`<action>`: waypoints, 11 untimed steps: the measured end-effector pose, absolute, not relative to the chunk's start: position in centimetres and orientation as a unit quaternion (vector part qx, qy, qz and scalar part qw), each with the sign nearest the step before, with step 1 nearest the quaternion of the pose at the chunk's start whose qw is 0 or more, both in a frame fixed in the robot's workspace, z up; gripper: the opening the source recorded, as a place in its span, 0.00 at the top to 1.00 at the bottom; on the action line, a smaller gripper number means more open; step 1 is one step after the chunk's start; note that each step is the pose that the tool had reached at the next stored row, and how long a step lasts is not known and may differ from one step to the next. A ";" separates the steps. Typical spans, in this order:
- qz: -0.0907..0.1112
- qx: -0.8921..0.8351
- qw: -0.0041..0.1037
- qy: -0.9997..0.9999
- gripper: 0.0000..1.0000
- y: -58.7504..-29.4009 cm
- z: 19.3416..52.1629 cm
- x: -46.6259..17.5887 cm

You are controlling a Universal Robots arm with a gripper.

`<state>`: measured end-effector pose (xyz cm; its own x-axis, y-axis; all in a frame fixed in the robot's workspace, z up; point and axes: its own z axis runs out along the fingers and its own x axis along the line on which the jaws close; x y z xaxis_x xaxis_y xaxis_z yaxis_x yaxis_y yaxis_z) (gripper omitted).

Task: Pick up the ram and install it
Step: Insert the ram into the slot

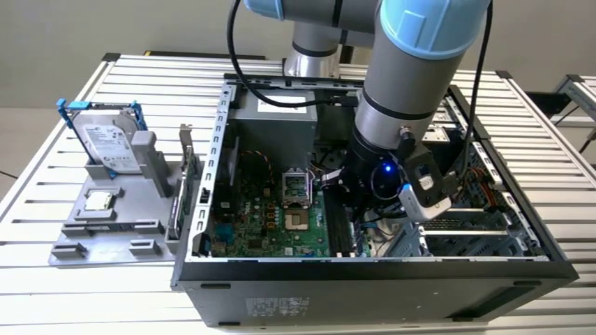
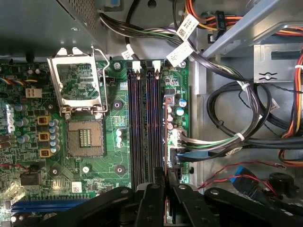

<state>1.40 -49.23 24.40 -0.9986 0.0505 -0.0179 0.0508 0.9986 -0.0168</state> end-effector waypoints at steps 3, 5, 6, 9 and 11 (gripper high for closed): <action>-0.009 0.025 0.009 1.000 1.00 -49.2 24.4 1.4; -0.009 0.025 0.009 1.000 1.00 -49.2 24.4 1.4; -0.009 0.025 0.009 1.000 1.00 -49.2 24.4 1.4; -0.008 0.025 0.009 1.000 1.00 -49.2 24.4 1.4; -0.009 0.025 0.009 1.000 1.00 -49.1 24.3 1.4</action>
<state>1.39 -49.11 24.29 -0.9986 0.0505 -0.0178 0.0508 0.9986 -0.0167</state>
